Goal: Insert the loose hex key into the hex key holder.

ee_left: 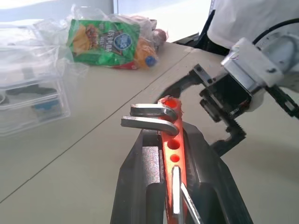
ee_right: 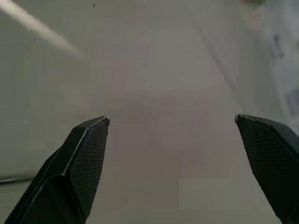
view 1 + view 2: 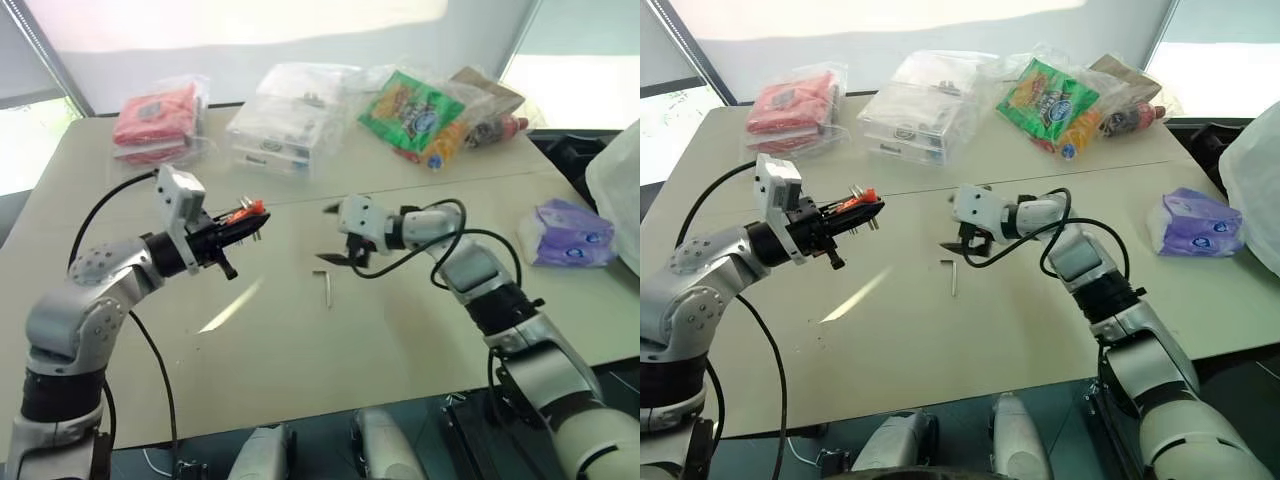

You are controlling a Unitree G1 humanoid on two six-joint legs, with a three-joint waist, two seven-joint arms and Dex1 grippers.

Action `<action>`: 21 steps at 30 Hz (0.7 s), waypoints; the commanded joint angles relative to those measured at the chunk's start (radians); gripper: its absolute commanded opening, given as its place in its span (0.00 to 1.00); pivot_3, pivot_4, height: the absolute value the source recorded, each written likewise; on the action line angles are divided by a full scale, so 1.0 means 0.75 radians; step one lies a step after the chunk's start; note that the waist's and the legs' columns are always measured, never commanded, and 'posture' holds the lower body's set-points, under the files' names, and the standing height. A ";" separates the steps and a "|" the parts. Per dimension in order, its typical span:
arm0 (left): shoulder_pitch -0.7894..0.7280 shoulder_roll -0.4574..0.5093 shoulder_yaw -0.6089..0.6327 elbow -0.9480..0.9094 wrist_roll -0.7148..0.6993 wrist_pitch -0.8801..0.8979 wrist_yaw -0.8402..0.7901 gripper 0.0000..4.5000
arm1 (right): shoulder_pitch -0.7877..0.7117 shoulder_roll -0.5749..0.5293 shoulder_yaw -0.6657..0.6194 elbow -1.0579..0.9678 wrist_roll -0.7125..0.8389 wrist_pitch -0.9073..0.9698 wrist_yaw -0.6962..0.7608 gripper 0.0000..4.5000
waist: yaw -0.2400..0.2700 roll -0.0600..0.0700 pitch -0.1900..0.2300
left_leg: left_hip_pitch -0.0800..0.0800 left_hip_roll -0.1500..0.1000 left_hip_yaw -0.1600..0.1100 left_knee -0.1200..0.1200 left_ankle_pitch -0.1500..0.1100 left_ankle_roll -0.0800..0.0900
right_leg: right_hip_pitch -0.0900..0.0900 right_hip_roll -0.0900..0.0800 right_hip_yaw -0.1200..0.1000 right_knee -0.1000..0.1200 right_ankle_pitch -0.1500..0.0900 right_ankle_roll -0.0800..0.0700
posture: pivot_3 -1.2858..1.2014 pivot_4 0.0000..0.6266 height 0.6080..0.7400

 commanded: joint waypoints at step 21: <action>0.076 0.016 0.113 -0.150 -0.011 -0.005 0.116 0.00 | 0.122 0.093 0.157 -0.223 -0.087 0.485 -0.349 0.94 | 0.005 -0.001 -0.001 | 0.001 0.000 0.001 0.001 0.000 0.000 | 0.001 0.000 -0.001 0.000 0.000 0.000 | 0.52 0.24 1.00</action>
